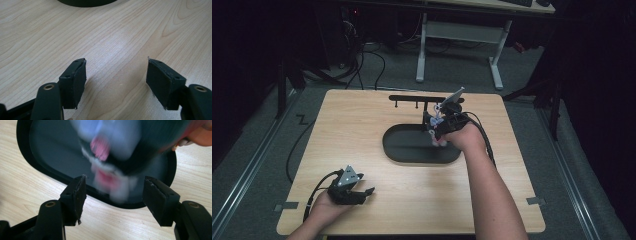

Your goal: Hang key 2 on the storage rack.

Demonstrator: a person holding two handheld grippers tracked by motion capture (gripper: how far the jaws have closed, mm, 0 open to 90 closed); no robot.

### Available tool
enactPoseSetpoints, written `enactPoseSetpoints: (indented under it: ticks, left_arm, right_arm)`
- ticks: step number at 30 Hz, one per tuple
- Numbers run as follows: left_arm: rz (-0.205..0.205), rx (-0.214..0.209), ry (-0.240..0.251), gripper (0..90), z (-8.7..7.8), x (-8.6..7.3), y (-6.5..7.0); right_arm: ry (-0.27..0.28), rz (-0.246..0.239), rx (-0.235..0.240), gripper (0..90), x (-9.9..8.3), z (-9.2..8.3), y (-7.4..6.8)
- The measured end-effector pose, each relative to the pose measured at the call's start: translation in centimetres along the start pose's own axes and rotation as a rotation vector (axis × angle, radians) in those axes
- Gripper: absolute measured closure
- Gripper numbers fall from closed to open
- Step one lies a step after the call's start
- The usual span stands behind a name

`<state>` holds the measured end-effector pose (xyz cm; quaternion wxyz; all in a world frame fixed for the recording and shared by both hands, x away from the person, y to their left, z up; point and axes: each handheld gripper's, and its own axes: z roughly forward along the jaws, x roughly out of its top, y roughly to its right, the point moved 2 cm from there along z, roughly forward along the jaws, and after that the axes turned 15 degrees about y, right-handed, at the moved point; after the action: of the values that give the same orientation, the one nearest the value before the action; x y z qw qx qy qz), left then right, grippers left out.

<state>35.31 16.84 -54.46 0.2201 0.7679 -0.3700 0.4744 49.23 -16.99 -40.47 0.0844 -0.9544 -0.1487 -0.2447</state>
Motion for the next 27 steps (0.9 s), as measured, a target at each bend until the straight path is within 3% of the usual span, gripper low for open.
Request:
enactPoseSetpoints:
  ticks: [12,17,23,27]
  left_arm:
    - [0.003,-0.002,-0.008,32.8,0.0,0.0,0.1]
    - [0.005,-0.003,-0.007,32.8,0.1,0.0,0.1]
    - [0.007,-0.002,-0.002,32.8,0.2,0.0,0.1]
    - [0.01,-0.004,-0.002,32.7,0.3,0.1,0.2]
  right_arm:
    - [0.006,0.012,0.03,37.0,-1.3,0.3,0.0]
    - [0.033,-0.01,0.017,37.0,-2.4,0.3,0.2]
    - [0.107,-0.01,0.026,36.9,-5.2,0.2,0.2]
    - [0.162,-0.054,0.03,36.4,-7.9,0.3,0.1]
